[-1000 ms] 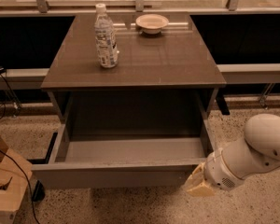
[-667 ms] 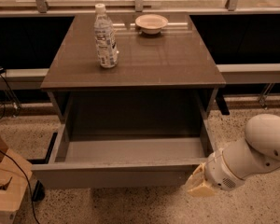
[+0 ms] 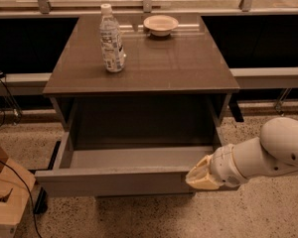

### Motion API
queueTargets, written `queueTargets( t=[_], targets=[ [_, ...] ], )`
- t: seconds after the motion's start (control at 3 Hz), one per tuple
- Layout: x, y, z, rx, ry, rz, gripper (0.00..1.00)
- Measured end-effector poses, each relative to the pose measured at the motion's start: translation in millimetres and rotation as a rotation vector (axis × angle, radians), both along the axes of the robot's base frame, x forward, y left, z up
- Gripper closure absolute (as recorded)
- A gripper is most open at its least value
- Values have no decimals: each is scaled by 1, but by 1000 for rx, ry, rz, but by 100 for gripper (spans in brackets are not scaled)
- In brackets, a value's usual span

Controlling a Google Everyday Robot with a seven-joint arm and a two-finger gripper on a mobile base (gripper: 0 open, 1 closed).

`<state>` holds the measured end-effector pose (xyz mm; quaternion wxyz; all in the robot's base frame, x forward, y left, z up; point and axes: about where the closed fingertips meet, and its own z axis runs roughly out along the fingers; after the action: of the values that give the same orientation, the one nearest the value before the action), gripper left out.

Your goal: Close top drawer

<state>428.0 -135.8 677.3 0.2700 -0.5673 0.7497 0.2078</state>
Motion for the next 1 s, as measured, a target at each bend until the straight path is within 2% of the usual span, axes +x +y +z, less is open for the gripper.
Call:
queueTargets(
  t=[0.33, 0.67, 1.0],
  targets=[
    [-1, 0, 0, 0, 0, 0, 100],
    [41, 5, 5, 48, -55, -8, 100],
    [40, 5, 6, 50, -56, -9, 100]
  ],
)
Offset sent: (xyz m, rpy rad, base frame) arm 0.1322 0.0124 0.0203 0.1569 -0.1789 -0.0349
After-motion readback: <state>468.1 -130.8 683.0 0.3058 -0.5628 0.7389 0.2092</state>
